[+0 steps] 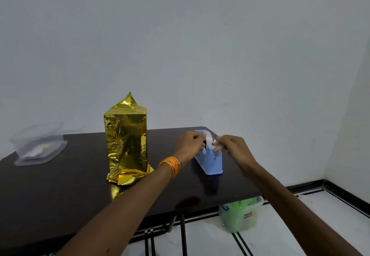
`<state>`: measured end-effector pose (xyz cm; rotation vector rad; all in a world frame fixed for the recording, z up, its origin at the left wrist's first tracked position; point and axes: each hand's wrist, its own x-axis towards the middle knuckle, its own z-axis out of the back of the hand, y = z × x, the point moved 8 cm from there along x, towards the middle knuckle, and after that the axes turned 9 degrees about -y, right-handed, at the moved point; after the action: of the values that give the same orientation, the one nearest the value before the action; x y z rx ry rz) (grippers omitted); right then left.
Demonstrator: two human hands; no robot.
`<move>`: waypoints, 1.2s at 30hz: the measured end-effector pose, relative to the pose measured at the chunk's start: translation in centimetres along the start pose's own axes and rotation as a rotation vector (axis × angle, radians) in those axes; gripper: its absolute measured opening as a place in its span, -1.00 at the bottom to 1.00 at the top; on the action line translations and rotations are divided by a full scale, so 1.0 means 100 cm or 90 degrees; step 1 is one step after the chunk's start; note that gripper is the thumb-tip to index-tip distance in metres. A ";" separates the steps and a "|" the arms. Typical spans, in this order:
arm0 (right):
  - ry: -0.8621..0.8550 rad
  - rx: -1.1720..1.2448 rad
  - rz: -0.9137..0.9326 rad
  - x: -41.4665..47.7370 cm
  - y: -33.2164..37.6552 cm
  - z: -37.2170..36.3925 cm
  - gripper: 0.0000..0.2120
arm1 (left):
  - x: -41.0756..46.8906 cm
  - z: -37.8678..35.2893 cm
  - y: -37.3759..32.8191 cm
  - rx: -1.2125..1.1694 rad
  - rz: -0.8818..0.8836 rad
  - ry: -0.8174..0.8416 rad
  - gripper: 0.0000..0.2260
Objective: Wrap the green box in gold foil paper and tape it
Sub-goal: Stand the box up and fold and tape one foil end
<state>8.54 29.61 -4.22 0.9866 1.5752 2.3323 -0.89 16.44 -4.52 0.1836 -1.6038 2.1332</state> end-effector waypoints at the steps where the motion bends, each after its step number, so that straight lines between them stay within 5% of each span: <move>1: 0.007 0.023 0.005 0.001 0.008 -0.006 -0.68 | -0.001 0.008 -0.006 -0.043 0.020 0.010 -0.66; 4: 0.024 0.050 0.008 0.004 0.023 -0.025 -0.61 | 0.000 0.035 -0.019 -0.027 -0.003 -0.003 -0.62; 11: 0.084 0.084 0.018 0.009 0.053 -0.075 -0.55 | 0.002 0.101 -0.040 0.121 -0.179 -0.115 -0.93; 17: 0.202 0.194 -0.134 0.017 0.060 -0.123 -0.53 | -0.018 0.138 -0.077 0.419 -0.399 -0.209 -0.94; 20: 0.226 0.140 -0.153 0.024 0.064 -0.138 -0.54 | -0.026 0.157 -0.088 0.442 -0.447 -0.229 -0.92; 26: 0.106 0.093 -0.041 0.057 0.078 -0.160 -0.54 | 0.003 0.241 -0.082 0.195 -0.269 -0.268 -0.90; 31: 0.181 0.083 -0.039 0.075 0.092 -0.200 -0.43 | 0.032 0.289 -0.049 0.070 -0.107 -0.233 -0.85; 36: 0.230 0.107 -0.079 0.080 0.087 -0.229 -0.45 | 0.046 0.297 -0.020 0.043 -0.062 -0.242 -0.88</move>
<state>-9.42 12.00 1.61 0.4935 1.9256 2.4228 -9.04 -9.64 8.17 0.7106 -1.6825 2.1702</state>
